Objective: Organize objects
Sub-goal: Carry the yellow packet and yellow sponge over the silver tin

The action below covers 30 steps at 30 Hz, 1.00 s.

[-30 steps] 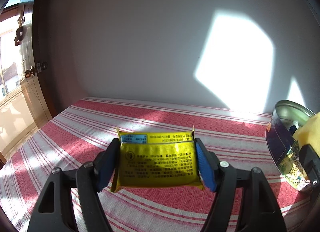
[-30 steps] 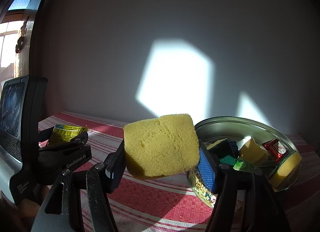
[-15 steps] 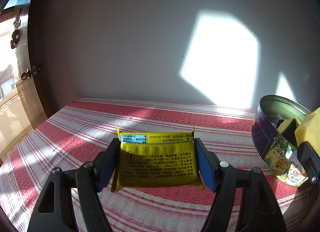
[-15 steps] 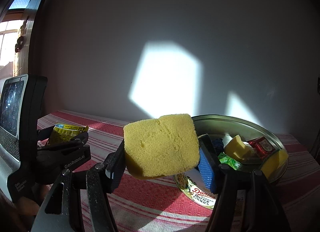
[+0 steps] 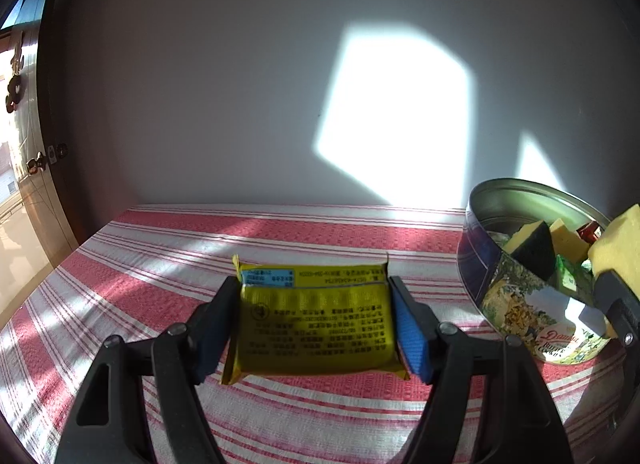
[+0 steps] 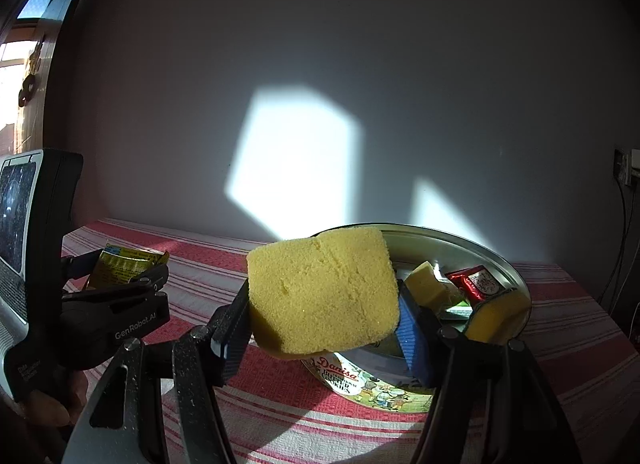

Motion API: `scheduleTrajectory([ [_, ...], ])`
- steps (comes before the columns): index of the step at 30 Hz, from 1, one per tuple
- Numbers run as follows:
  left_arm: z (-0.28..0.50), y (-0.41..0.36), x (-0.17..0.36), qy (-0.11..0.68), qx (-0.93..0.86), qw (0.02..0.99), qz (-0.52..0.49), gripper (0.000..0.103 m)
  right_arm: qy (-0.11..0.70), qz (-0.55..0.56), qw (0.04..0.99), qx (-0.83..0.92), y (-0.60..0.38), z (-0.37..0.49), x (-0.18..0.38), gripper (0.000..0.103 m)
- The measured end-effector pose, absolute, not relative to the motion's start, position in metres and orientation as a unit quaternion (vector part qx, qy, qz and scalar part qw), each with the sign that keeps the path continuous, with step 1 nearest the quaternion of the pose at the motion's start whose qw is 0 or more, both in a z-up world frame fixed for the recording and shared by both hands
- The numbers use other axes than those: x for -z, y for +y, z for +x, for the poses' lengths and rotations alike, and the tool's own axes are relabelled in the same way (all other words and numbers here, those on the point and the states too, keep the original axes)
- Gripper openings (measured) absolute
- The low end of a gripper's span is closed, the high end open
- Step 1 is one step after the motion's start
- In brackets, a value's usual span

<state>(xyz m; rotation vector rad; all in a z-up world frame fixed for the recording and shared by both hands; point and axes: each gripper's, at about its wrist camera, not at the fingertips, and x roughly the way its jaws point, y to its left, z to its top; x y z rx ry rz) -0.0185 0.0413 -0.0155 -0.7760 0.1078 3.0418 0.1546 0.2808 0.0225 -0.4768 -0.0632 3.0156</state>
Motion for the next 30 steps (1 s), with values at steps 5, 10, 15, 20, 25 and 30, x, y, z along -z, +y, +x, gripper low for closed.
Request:
scheduleTrajectory([
  [5, -0.011, 0.060, 0.015, 0.041, -0.969, 0.016, -0.243, 0.072, -0.017, -0.156, 0.060, -0.986, 0.299, 0.161, -0.022, 0.067],
  [10, -0.006, 0.080, 0.014, 0.053, -0.969, 0.032, -0.240, 0.072, -0.023, -0.153, 0.073, -0.985, 0.313, 0.171, -0.023, 0.067],
  [15, -0.003, 0.097, 0.013, 0.059, -0.969, 0.047, -0.237, 0.072, -0.021, -0.154, 0.093, -0.983, 0.335, 0.179, -0.023, 0.067],
  [20, -0.001, 0.111, 0.011, 0.060, -0.969, 0.061, -0.231, 0.072, -0.015, -0.157, 0.117, -0.981, 0.359, 0.181, -0.022, 0.067],
  [25, 0.001, 0.127, 0.009, 0.066, -0.969, 0.077, -0.226, 0.072, -0.014, -0.159, 0.137, -0.978, 0.380, 0.180, -0.023, 0.067],
  [30, 0.002, 0.144, 0.008, 0.071, -0.968, 0.097, -0.221, 0.072, -0.016, -0.161, 0.151, -0.975, 0.394, 0.180, -0.024, 0.067],
])
